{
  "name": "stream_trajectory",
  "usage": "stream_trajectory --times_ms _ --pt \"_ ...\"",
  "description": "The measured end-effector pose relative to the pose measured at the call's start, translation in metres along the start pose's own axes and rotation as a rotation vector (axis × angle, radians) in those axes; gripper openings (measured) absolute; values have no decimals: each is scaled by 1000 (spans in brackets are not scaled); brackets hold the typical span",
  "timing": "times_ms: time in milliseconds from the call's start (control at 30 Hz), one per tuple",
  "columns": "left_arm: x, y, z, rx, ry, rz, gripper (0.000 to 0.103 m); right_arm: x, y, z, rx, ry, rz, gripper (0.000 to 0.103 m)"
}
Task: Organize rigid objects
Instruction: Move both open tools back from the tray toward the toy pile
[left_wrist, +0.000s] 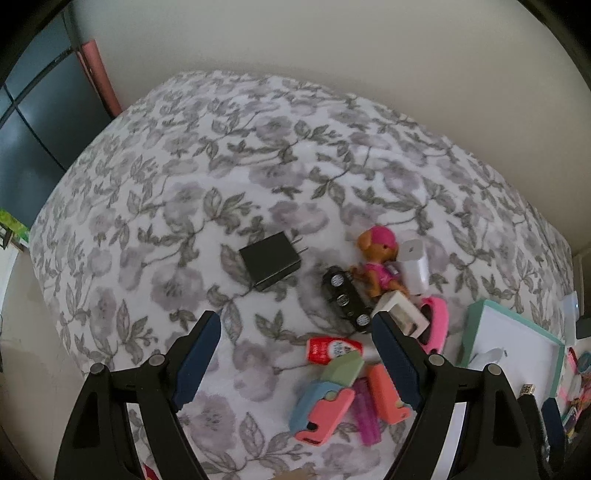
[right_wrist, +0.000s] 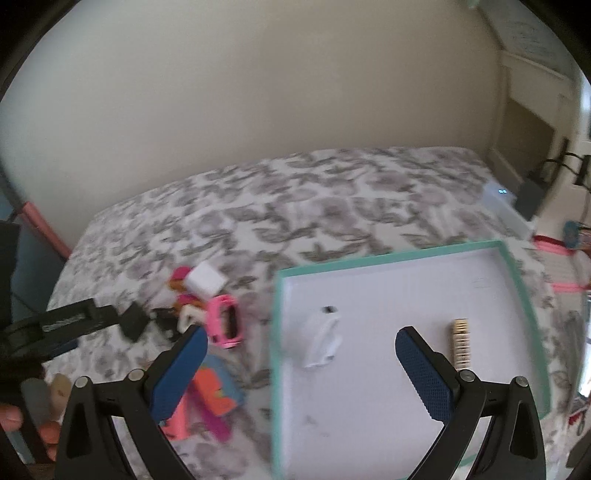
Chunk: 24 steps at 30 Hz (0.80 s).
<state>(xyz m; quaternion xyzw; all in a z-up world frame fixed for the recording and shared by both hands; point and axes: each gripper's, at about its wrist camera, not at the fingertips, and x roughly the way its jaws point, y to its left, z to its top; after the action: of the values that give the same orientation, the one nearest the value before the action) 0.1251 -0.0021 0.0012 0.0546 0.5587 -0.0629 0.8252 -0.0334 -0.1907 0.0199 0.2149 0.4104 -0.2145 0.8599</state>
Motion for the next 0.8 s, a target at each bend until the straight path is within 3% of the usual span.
stream_trajectory --times_ms 300,533,800 --pt "32 13 -13 -4 119 -9 84 31 50 -21 -108 109 62 102" --pt "57 27 -23 -46 200 16 84 56 71 -40 -186 201 66 91" --pt "72 35 -27 -90 250 -6 84 79 79 -52 -213 281 60 80"
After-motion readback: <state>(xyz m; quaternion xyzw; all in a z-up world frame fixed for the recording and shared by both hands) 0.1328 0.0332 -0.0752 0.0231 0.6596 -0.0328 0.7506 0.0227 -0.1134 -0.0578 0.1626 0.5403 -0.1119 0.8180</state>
